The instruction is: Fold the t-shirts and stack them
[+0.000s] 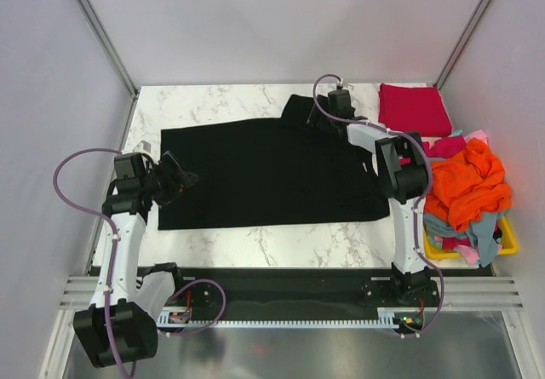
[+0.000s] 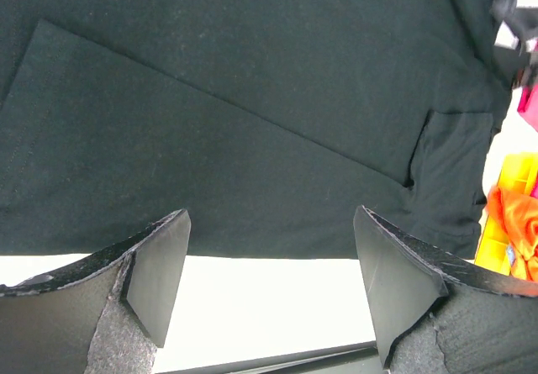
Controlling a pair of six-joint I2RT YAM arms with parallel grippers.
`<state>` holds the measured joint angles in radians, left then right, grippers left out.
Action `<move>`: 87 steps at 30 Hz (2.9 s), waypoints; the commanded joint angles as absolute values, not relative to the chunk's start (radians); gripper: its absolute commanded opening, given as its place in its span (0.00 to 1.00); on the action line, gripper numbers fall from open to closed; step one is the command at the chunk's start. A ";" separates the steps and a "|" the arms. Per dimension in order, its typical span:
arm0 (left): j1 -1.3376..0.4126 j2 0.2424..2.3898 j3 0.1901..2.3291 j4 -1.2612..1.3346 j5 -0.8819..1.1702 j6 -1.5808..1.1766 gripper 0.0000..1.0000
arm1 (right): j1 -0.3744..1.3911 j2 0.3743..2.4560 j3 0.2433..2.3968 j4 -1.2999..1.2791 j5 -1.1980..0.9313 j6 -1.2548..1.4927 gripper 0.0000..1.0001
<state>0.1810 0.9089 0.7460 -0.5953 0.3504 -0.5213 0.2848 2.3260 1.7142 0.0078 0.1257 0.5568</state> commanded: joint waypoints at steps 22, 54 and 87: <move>0.178 0.903 0.741 -0.561 0.388 -0.480 0.86 | 0.216 2.511 2.239 -0.339 0.245 0.350 0.96; 0.195 0.951 0.753 -0.541 0.345 -0.492 0.88 | 0.218 2.615 2.260 0.133 0.103 0.391 0.00; 0.210 2.282 1.914 -0.459 0.041 -0.350 0.69 | 0.236 2.460 2.114 0.620 0.058 0.324 0.00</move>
